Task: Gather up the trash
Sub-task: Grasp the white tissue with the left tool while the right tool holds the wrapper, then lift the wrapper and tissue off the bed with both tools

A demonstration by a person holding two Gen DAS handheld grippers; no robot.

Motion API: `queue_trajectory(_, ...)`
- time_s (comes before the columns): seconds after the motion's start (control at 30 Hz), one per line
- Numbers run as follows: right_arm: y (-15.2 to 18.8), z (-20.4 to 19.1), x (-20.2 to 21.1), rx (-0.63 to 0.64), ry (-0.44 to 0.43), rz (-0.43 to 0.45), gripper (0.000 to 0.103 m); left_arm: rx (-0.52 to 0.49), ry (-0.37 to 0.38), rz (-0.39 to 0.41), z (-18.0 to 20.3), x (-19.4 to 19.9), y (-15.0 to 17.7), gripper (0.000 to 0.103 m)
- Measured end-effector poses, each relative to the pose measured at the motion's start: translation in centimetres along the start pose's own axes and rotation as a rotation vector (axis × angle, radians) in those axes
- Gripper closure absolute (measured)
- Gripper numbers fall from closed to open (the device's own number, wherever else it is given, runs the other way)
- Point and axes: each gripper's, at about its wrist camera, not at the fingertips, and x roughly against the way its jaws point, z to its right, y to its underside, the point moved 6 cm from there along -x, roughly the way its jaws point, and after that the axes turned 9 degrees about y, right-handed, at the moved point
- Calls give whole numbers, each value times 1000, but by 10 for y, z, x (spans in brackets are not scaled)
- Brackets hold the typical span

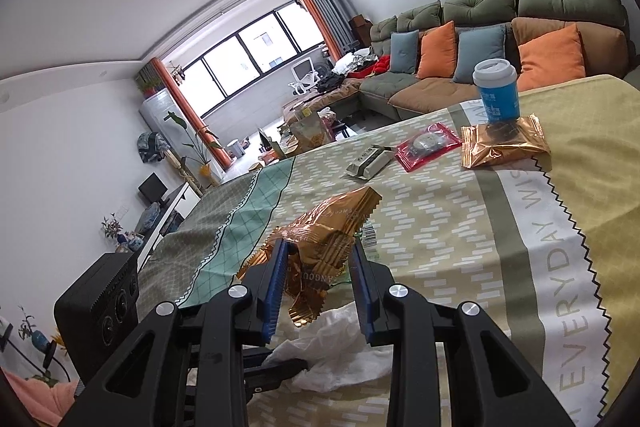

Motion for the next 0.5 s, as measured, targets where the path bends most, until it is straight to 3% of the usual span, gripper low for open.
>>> queue_trajectory(0.5,0,-24,-6,2,-69,-7,72,87,-17,121,-28,65,12,94)
